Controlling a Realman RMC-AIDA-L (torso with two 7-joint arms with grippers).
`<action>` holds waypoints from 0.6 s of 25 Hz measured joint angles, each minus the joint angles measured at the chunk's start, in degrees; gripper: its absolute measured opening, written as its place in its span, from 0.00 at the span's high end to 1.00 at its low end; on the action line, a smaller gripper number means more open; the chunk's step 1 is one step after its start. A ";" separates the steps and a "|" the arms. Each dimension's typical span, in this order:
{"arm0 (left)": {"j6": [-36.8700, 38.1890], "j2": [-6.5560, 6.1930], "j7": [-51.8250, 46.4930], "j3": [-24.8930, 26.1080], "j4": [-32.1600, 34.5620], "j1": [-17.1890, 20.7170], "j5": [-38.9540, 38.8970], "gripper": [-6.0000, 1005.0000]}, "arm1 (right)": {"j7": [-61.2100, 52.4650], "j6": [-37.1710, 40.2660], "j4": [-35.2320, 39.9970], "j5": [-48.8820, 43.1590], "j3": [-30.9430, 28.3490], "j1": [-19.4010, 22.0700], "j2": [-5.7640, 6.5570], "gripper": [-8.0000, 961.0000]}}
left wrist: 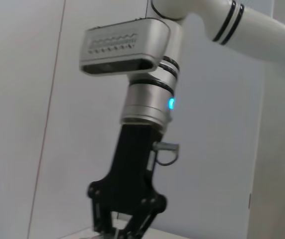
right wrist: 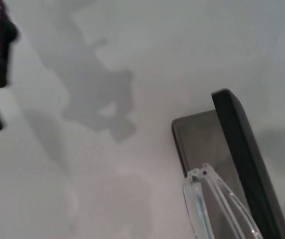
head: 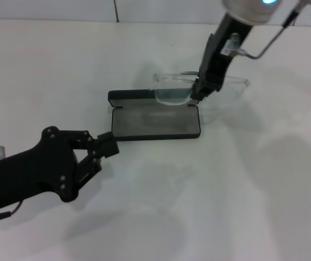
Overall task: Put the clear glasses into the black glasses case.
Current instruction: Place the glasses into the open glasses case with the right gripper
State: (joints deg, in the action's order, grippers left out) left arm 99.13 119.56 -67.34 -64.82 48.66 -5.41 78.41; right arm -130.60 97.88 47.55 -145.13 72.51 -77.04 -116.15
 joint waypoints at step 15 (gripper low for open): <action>-0.06 0.06 -0.11 -0.23 -0.07 -1.41 -0.02 0.91 | -3.30 -13.22 -7.82 8.88 12.33 0.09 -0.04 0.88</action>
State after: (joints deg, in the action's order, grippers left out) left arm 99.07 119.62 -67.45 -65.05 48.60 -6.81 78.38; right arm -133.91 84.66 39.72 -136.25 84.84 -76.95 -116.19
